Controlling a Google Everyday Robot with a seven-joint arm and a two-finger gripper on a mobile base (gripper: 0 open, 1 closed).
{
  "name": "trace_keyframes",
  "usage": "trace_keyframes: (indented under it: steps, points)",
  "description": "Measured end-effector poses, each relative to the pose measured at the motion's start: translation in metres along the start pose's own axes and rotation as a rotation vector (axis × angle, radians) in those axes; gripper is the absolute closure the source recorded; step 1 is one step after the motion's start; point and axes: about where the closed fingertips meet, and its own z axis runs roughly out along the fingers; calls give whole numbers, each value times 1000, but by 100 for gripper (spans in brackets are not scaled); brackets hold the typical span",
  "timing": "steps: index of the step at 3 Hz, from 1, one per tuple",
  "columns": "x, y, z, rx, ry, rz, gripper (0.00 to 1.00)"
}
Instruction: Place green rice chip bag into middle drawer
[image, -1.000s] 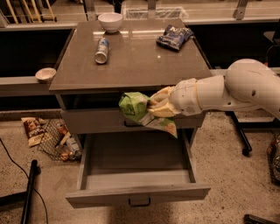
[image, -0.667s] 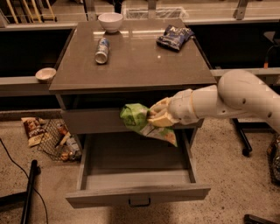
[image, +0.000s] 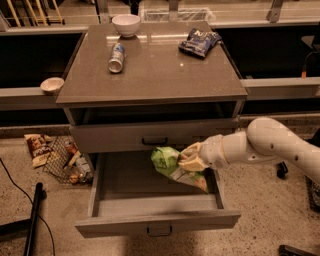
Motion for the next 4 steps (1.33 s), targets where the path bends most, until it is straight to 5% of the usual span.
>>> trace_keyframes:
  steps: [1, 4]
  points:
    - [53, -14, 21, -19, 13, 48, 100]
    - [152, -52, 75, -86, 24, 161, 37]
